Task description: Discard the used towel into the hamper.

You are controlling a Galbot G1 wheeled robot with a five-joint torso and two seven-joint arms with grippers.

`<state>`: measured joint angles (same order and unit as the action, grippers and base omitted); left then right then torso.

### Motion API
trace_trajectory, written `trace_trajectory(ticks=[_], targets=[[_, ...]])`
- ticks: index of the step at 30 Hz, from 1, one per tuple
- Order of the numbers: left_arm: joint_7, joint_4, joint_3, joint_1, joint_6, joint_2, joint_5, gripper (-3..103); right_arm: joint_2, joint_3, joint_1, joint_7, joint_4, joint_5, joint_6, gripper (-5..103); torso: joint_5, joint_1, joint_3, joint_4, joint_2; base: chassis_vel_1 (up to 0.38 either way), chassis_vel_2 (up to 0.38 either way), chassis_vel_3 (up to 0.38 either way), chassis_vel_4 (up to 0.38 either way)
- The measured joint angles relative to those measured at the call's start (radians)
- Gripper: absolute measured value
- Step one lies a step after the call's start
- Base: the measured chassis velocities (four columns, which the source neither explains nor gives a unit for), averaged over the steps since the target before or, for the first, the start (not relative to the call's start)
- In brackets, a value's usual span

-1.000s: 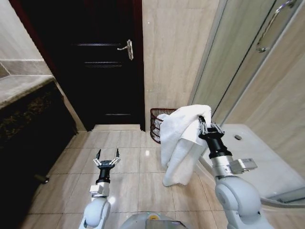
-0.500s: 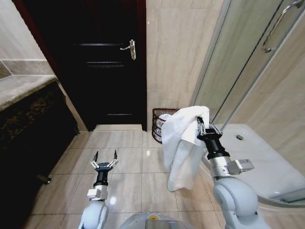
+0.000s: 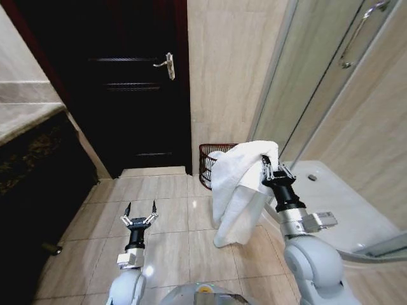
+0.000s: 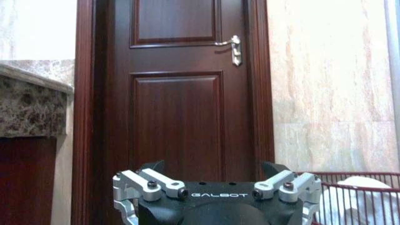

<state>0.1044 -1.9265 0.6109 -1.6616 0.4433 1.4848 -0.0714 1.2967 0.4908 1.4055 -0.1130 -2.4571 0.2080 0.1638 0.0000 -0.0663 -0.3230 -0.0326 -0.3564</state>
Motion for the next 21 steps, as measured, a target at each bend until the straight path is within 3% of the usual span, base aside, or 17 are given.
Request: trace_trajectory(ticks=[21], targets=[[-0.015,-0.001,-0.01,0.0,0.004,0.002,-0.018,100,0.009,-0.005,-0.024,0.005,0.03,0.004,-0.011,13,0.0,0.0,0.001,0.0,0.002,0.033,0.046,-0.044,-0.045]])
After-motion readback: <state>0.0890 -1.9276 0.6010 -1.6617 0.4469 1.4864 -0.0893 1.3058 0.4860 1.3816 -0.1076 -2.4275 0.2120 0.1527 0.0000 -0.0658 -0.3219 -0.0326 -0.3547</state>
